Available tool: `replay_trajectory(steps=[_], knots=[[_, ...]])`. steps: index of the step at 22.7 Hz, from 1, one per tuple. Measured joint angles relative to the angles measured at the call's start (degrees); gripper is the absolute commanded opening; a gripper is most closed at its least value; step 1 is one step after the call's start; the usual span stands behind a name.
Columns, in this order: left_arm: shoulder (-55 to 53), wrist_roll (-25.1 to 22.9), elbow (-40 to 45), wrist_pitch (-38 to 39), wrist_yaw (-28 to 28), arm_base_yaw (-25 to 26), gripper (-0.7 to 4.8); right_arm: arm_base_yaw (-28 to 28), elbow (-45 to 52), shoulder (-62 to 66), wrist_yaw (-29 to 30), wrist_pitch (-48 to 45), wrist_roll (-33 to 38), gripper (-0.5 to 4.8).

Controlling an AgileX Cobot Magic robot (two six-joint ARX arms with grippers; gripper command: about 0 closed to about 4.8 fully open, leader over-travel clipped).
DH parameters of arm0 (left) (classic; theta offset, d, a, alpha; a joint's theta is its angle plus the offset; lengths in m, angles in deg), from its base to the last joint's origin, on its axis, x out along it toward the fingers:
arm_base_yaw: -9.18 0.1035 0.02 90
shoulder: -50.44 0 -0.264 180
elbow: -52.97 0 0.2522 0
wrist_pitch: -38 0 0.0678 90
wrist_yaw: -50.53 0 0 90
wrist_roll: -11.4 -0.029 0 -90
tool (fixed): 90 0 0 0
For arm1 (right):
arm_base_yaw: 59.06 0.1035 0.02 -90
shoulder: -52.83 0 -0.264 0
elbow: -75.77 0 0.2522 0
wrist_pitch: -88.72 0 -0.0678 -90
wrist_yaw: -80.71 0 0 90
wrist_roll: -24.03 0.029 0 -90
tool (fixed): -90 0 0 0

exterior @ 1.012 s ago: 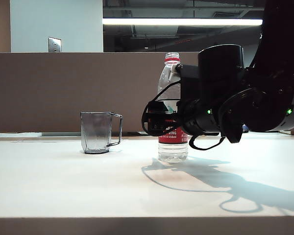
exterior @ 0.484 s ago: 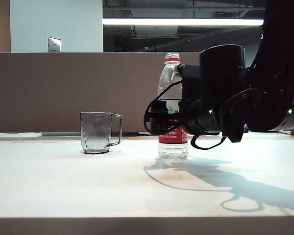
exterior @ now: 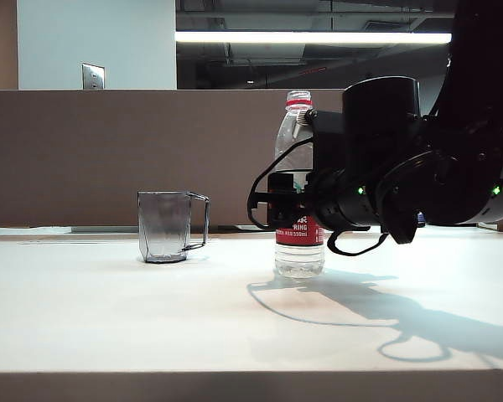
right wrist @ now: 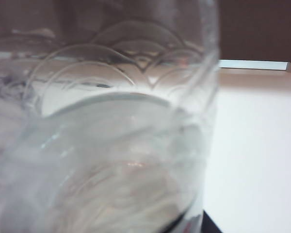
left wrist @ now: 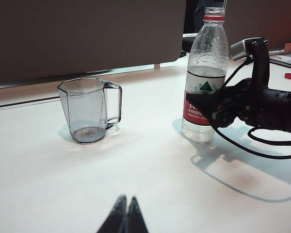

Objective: Pick up the mineral water bottle on the table and pour water into the mug until it's half full.

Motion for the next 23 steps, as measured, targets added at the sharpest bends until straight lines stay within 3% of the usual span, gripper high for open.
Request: replay_trajectory(steps=[13,23], knots=[[0.0,0.0,0.0,0.0,0.0,0.0,-0.05,-0.2,-5.4,0.0,-0.2,2.2,-8.9,3.14],[0.0,0.0,0.0,0.0,0.0,0.0,-0.05,-2.1,-20.5,0.1,1.4,18.0,-21.9,3.14]])
